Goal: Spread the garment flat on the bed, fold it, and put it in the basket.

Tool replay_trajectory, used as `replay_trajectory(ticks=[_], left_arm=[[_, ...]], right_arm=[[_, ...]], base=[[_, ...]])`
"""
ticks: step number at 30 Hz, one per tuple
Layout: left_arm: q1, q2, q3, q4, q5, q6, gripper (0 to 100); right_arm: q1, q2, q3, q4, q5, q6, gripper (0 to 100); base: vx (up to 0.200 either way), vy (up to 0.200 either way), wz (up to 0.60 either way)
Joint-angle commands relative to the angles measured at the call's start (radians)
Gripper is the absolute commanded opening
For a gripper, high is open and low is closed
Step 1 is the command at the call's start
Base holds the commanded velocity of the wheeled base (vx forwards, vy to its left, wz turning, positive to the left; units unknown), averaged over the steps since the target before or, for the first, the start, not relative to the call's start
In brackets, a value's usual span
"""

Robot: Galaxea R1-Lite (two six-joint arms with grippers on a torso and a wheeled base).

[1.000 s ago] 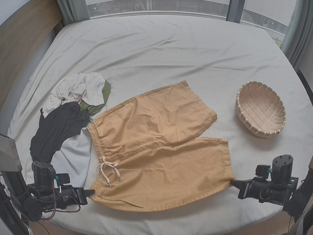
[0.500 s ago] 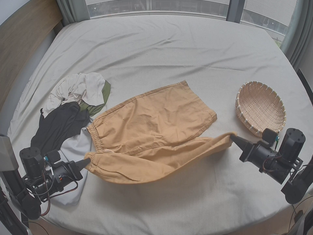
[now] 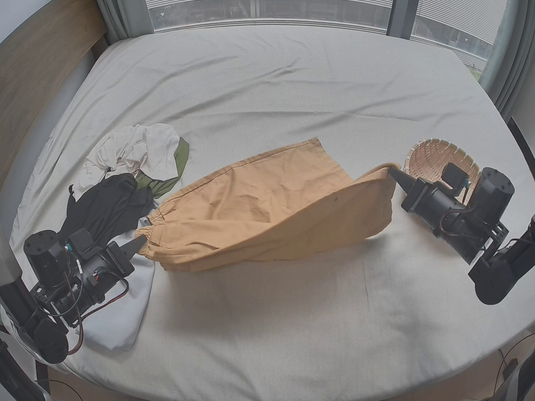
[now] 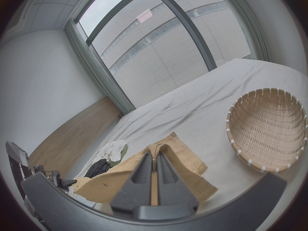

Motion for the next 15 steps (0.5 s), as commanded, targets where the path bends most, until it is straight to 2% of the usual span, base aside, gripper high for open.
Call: replay_trajectory(ticks=[1,6,15], left_arm=[[0.003,-0.004,-0.011,0.001,0.009,-0.020,0],[0.006,0.005,-0.012,0.001,0.011,-0.021,0],[0.002,0.031,-0.025,0.001,0.026,-0.032,0]], right_arm=[[-0.012,0.073,-0.074,0.005,0.001,0.000,0],[-0.010,0.107,-0.150,0.011,0.013,-0.001,0],[0.000,0.174,-0.342,0.132,0.033,-0.001,0]], base=[[0.000,0.000,0.00],[0.000,0.000,0.00],[0.000,0.000,0.00]])
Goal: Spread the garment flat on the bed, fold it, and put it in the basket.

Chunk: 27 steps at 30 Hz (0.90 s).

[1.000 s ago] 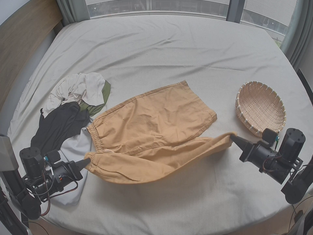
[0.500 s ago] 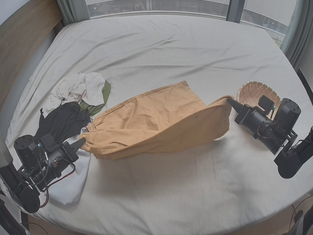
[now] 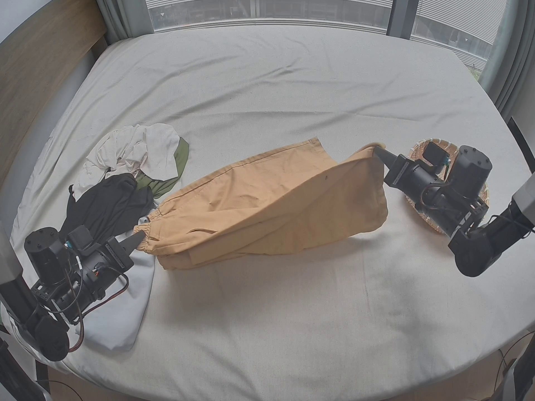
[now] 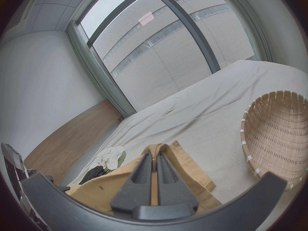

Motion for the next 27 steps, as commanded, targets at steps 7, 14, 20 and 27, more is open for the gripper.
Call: replay_trajectory(ticks=[7,14,20,27], left_arm=[[0.004,0.030,-0.045,-0.001,0.044,-0.081,0],[0.007,0.078,-0.049,0.001,0.058,-0.085,0],[0.007,0.106,-0.071,0.001,0.058,-0.085,0],[0.007,0.144,-0.095,0.001,0.061,-0.084,0]], right_arm=[[0.007,0.140,-0.215,0.054,0.021,0.000,0],[0.001,0.244,-0.359,0.094,0.018,0.000,0],[0.001,0.272,-0.391,0.106,0.018,0.000,0],[0.006,0.313,-0.450,0.107,0.018,0.000,0]], base=[[0.000,0.000,0.00],[0.000,0.000,0.00],[0.000,0.000,0.00],[0.000,0.000,0.00]])
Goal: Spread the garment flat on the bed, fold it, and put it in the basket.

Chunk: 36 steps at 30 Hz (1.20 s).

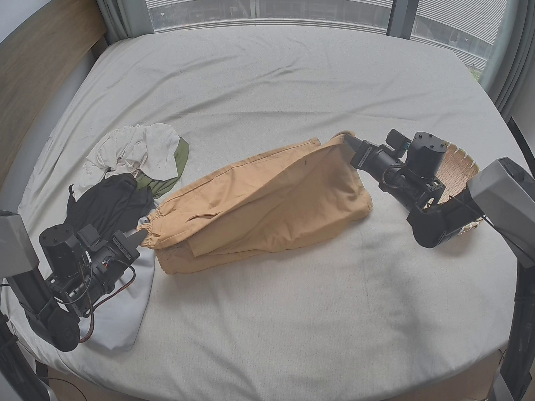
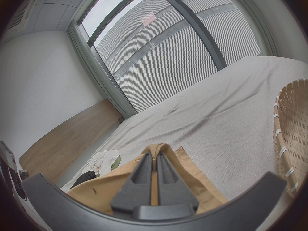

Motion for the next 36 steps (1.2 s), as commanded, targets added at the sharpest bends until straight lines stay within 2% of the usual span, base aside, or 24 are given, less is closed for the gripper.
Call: replay_trajectory(ticks=[1,4,5,16,20,27,30,36], left_arm=[[-0.001,0.032,-0.012,0.000,0.001,0.001,0],[0.001,0.044,-0.018,-0.001,0.001,0.002,0],[0.001,0.047,-0.021,-0.001,0.001,0.002,100],[0.015,0.035,-0.042,-0.001,0.032,0.010,100],[-0.021,-0.006,-0.032,-0.001,0.033,0.011,100],[-0.159,-0.066,-0.016,-0.001,0.033,0.021,100],[-0.192,-0.060,-0.018,-0.001,0.032,0.038,100],[-0.260,-0.036,-0.029,-0.001,0.026,0.053,100]], right_arm=[[0.003,0.037,-0.028,-0.002,0.000,0.000,0],[0.000,0.051,-0.045,-0.002,0.000,-0.003,0],[-0.002,0.055,-0.052,-0.002,0.000,-0.003,100],[0.003,0.077,-0.063,-0.021,-0.038,-0.001,100],[0.010,0.049,0.040,-0.049,-0.058,-0.004,100],[0.017,-0.052,0.359,-0.169,-0.069,0.003,100],[0.014,-0.074,0.455,-0.204,-0.069,0.011,100],[0.004,-0.068,0.604,-0.364,-0.070,0.083,100]], base=[[0.000,0.000,0.00],[0.000,0.000,0.00],[0.000,0.000,0.00],[0.000,0.000,0.00],[0.000,0.000,0.00],[0.000,0.000,0.00],[0.000,0.000,0.00],[0.000,0.000,0.00]])
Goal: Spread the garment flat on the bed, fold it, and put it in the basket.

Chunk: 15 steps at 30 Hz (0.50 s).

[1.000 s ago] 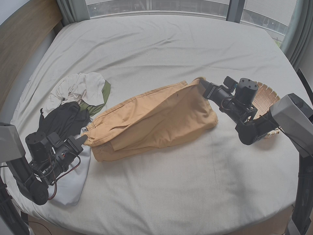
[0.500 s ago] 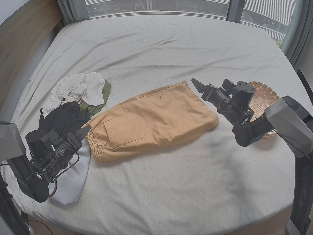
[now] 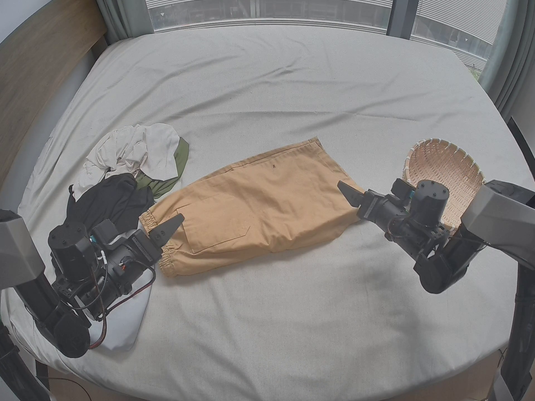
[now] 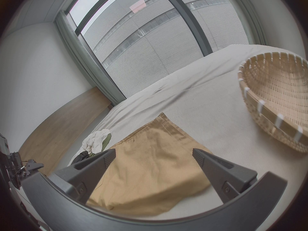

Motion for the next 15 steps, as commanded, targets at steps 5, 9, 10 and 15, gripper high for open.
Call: replay_trajectory(ticks=[5,9,10,15], left_arm=[[-0.123,0.029,-0.026,-0.001,0.001,0.021,100],[-0.127,0.032,-0.029,-0.001,0.001,0.025,100],[-0.130,0.037,-0.029,-0.001,0.001,0.030,100],[-0.133,0.062,-0.019,-0.001,0.001,0.090,100]], right_arm=[[-0.012,-0.036,0.188,-0.100,-0.002,0.066,100],[-0.011,-0.031,0.194,-0.098,-0.003,0.093,100],[-0.009,-0.020,0.192,-0.093,-0.003,0.109,100],[-0.008,0.033,0.180,-0.087,-0.003,0.126,100]], base=[[0.000,0.000,0.00],[0.000,0.000,0.00],[0.000,0.000,0.00],[0.000,0.000,0.00]])
